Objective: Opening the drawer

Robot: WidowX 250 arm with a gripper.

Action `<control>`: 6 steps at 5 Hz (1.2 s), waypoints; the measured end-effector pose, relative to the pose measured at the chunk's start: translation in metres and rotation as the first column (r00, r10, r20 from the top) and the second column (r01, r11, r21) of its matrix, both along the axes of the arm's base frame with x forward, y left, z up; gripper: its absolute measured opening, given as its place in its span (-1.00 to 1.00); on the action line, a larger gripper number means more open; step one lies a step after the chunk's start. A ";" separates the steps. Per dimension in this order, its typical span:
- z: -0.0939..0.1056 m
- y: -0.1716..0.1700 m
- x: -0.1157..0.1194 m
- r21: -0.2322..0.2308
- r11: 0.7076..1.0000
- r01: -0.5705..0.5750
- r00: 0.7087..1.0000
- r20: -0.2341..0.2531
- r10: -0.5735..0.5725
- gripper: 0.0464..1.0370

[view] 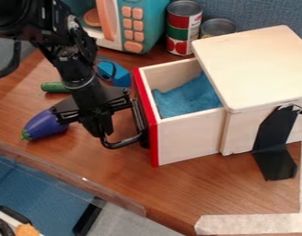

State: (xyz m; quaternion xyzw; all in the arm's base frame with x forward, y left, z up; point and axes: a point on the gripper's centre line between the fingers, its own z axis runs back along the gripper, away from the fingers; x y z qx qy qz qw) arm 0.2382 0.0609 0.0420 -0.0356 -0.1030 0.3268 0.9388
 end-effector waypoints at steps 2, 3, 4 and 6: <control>0.000 -0.001 -0.005 -0.011 0.999 0.050 0.998 -0.028 -0.050 -0.25; 0.007 -0.004 -0.002 -0.013 0.997 0.072 0.996 -0.044 -0.073 0.39; 0.027 -0.005 0.002 0.027 0.993 0.112 0.992 -0.059 -0.111 0.90; 0.096 -0.003 -0.007 0.150 0.972 0.178 0.982 -0.088 -0.167 0.93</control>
